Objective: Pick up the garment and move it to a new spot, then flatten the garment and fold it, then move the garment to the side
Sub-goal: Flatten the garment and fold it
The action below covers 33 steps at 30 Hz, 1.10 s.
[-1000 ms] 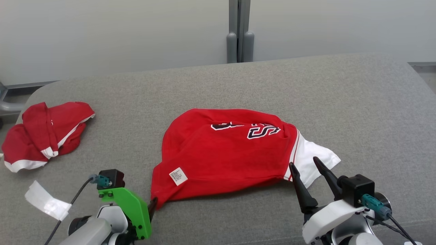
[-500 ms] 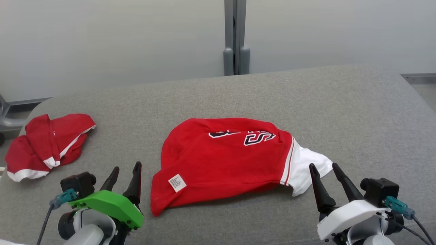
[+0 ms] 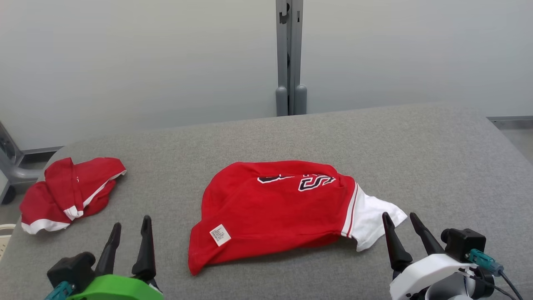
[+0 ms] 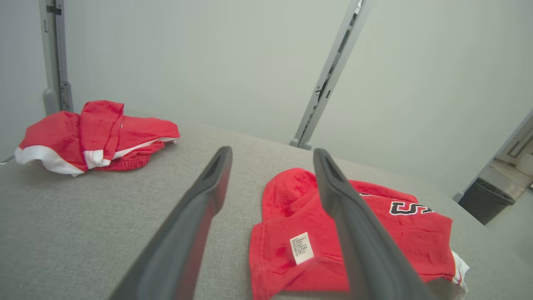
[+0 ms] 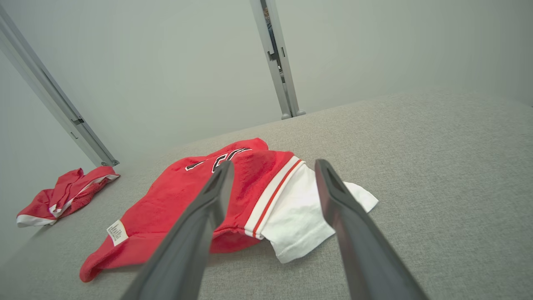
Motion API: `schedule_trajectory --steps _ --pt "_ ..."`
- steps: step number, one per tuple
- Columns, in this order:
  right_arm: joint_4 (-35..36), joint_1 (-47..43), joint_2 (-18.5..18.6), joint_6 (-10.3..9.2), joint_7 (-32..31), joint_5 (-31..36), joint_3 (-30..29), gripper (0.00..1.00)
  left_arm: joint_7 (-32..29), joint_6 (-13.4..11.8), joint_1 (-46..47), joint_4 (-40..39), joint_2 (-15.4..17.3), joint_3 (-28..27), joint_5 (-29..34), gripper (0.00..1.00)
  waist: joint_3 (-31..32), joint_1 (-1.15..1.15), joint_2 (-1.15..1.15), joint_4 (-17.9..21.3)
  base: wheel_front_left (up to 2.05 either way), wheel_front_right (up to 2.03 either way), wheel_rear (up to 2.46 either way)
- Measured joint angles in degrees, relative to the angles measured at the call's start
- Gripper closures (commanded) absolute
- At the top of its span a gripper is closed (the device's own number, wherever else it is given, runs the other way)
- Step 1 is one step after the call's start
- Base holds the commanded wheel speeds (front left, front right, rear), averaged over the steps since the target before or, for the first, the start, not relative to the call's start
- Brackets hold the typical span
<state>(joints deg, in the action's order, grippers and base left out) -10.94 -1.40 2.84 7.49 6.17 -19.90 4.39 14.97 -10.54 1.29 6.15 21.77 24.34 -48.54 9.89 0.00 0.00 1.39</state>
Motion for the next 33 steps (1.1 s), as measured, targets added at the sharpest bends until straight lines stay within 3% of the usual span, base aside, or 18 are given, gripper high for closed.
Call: schedule_trajectory --steps 7,15,33 --pt "-1.59 -0.67 -0.01 0.00 -0.01 0.97 -0.35 0.00 0.00 0.99 -6.88 0.07 -2.00 -6.39 2.18 0.00 0.88 0.00 0.00 -0.29 0.00 0.00 0.00" --pt "-2.54 -1.02 0.00 0.00 -0.02 4.12 -0.77 0.00 0.00 1.12 -9.35 1.71 -0.74 -6.55 8.05 0.00 0.06 0.00 0.00 -0.58 0.00 0.00 0.00" --pt "-2.63 -0.92 -0.01 0.00 0.25 4.31 -0.75 0.00 -0.79 1.47 -9.16 2.88 -1.59 -5.75 9.31 0.00 -1.20 0.00 0.00 -0.73 0.00 0.00 0.00"
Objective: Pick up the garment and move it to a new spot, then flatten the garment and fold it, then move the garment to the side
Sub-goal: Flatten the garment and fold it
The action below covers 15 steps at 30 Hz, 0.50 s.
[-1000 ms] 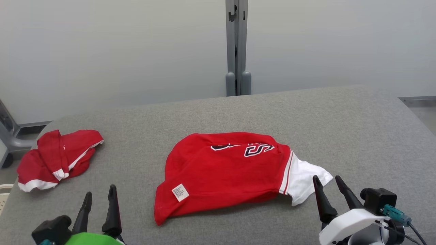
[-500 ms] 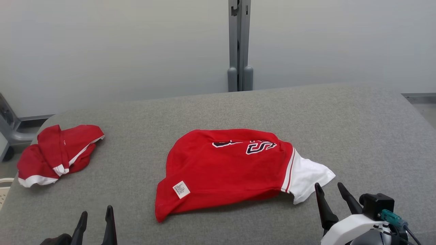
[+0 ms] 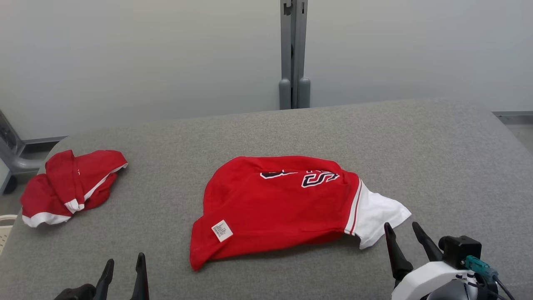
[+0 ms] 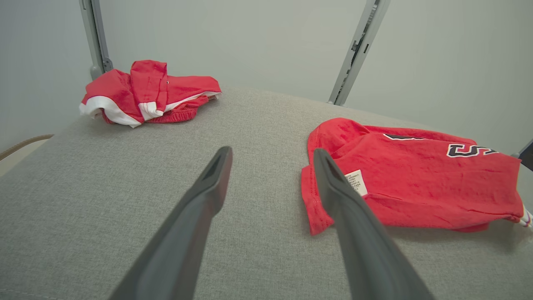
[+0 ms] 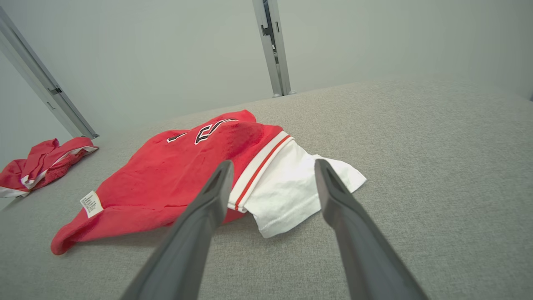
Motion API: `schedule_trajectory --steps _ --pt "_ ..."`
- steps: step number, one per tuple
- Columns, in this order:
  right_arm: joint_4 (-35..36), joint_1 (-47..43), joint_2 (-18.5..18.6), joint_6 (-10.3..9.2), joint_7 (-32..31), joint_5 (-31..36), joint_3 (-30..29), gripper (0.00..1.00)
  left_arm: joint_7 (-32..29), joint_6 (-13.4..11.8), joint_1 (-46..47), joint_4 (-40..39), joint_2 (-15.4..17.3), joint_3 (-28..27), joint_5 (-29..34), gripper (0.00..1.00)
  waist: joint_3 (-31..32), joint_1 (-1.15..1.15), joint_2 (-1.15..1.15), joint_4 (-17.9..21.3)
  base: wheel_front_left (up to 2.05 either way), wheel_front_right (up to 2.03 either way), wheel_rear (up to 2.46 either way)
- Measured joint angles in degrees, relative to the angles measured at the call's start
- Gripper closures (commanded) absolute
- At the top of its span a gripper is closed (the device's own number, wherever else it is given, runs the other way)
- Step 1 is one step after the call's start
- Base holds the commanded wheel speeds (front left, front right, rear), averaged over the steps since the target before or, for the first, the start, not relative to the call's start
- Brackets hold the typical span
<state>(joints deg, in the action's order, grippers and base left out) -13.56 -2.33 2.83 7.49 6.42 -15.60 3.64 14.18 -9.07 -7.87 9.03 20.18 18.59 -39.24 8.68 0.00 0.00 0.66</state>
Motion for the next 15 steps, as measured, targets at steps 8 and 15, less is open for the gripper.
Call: schedule_trajectory --steps 8,15 --pt "0.42 0.91 -0.01 0.00 -1.65 0.78 0.33 0.00 -3.72 0.55 1.37 1.23 0.18 1.02 -1.08 0.00 0.04 0.00 0.00 -0.21 0.00 0.00 0.00" --pt "0.57 3.19 0.00 0.00 -9.76 3.25 -0.48 0.00 -13.80 -0.84 5.02 2.22 0.57 3.35 -2.22 0.00 -0.60 0.00 0.00 -0.48 0.00 0.00 0.00"
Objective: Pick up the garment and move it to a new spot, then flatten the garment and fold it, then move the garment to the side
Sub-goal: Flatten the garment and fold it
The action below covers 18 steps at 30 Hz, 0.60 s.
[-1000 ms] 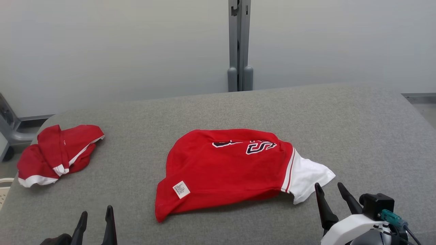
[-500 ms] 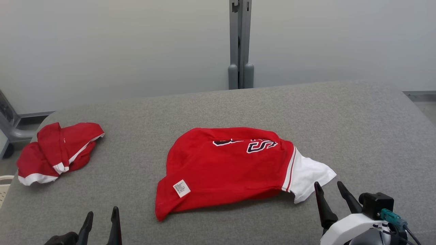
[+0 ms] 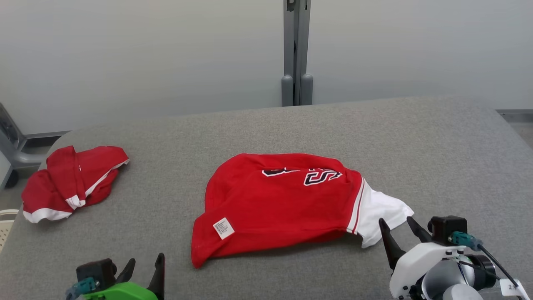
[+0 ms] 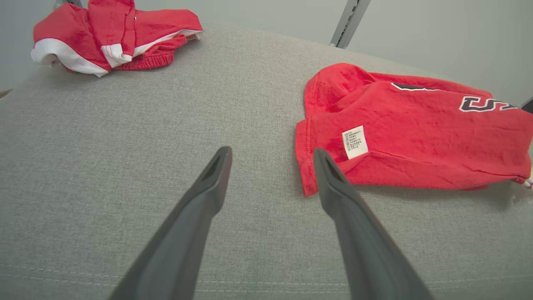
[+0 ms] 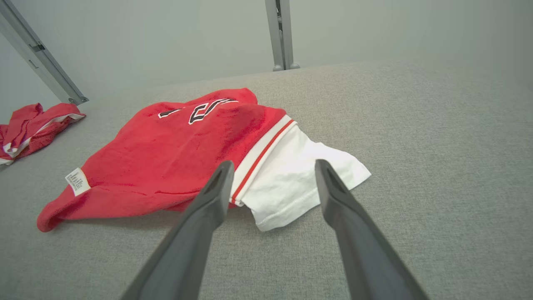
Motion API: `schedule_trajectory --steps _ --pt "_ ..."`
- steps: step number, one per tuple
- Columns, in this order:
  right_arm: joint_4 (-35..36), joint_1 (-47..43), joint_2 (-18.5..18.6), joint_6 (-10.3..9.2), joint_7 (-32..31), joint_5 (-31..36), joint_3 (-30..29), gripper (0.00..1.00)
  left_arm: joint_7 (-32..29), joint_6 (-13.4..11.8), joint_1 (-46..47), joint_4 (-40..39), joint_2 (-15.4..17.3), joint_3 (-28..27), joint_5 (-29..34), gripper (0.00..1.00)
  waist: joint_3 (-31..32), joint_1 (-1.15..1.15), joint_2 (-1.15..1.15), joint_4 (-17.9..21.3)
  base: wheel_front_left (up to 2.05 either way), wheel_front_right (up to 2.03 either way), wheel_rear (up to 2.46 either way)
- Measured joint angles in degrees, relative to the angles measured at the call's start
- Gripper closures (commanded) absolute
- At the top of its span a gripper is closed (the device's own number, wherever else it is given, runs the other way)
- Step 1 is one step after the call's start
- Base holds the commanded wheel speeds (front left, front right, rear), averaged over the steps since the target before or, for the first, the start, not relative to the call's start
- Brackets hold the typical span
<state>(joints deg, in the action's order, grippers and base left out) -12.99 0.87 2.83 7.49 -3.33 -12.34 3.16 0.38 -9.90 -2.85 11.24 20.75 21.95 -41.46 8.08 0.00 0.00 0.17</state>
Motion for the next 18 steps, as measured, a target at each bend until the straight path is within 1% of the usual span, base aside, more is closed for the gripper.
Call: schedule_trajectory --steps 5,9,13,18 --pt "-0.93 2.38 0.18 0.00 -9.91 2.07 -0.59 0.00 -8.88 -1.57 4.44 0.44 -0.58 2.02 -1.38 0.00 -1.01 0.00 0.00 -0.35 0.00 0.00 0.00" --pt "-1.32 4.97 2.37 0.00 -16.11 2.50 -0.44 0.00 -15.44 -3.05 8.55 1.15 -1.29 4.14 -1.53 0.00 -2.04 0.00 0.00 -0.76 0.00 0.00 0.00" --pt "-2.65 7.56 5.15 0.00 -19.84 2.36 -0.34 0.00 -20.02 -3.48 12.83 2.86 -2.26 6.37 -0.97 0.00 -3.43 0.00 0.00 -1.25 0.00 0.00 0.00" --pt "-5.66 10.54 7.86 0.00 -22.38 1.98 -0.38 0.00 -24.76 -3.45 17.34 6.97 -3.81 9.43 -0.07 0.00 -5.57 0.00 0.00 -1.96 0.00 0.00 0.00"
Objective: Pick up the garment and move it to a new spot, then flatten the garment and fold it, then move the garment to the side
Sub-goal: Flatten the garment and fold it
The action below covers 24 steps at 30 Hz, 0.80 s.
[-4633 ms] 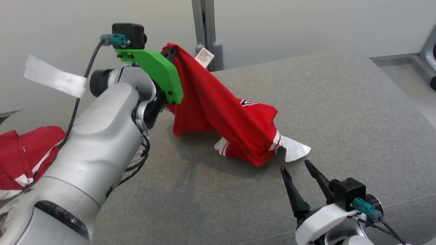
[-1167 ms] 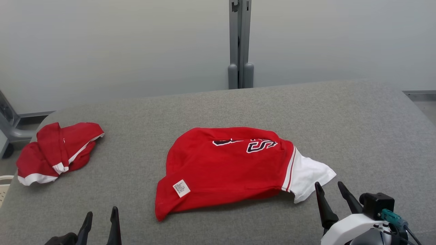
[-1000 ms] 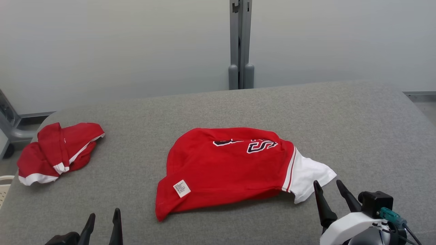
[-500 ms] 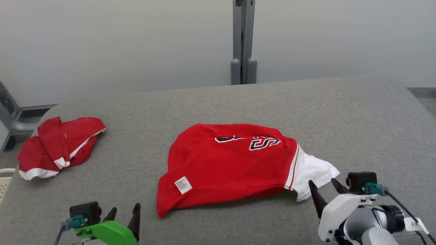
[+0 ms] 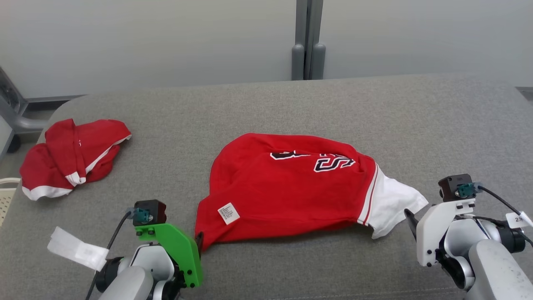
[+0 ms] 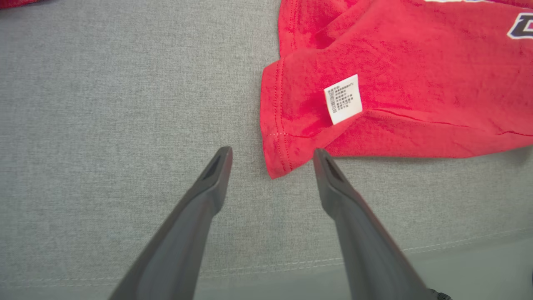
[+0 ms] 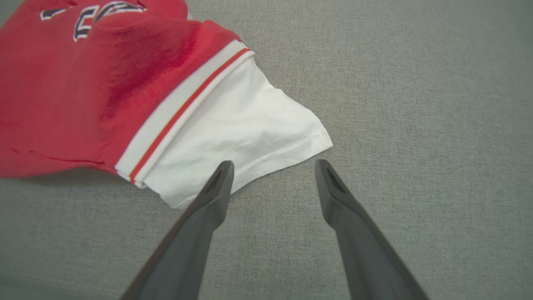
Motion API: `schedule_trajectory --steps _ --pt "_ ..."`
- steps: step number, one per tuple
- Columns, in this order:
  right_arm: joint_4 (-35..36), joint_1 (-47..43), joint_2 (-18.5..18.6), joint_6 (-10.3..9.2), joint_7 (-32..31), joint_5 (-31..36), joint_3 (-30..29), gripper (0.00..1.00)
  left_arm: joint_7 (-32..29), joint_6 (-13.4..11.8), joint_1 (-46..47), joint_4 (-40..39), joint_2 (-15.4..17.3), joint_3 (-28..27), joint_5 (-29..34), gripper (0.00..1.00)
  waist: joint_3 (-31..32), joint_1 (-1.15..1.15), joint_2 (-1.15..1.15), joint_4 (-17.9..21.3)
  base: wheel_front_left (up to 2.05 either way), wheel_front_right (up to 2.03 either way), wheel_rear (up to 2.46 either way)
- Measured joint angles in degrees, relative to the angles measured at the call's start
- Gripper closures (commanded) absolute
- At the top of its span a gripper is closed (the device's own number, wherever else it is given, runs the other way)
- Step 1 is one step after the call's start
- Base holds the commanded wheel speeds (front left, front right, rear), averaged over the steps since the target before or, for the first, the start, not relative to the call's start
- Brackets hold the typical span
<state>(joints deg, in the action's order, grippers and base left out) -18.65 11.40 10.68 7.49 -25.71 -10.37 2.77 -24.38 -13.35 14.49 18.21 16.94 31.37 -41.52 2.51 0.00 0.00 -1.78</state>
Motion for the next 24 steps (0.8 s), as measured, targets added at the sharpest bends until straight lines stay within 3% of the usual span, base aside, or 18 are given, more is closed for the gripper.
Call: schedule_trajectory --steps 14,24 --pt "-7.03 8.19 3.60 0.00 -1.34 0.77 -1.47 0.00 -6.41 0.78 10.95 5.73 -3.12 3.27 1.55 0.00 -5.95 0.00 0.00 -1.32 0.00 0.00 0.00" --pt "-11.05 13.62 4.52 0.00 0.69 1.59 -1.32 0.00 -9.15 0.36 12.95 8.54 -3.18 3.97 1.71 0.00 -10.03 0.00 0.00 -1.92 0.00 0.00 0.00"
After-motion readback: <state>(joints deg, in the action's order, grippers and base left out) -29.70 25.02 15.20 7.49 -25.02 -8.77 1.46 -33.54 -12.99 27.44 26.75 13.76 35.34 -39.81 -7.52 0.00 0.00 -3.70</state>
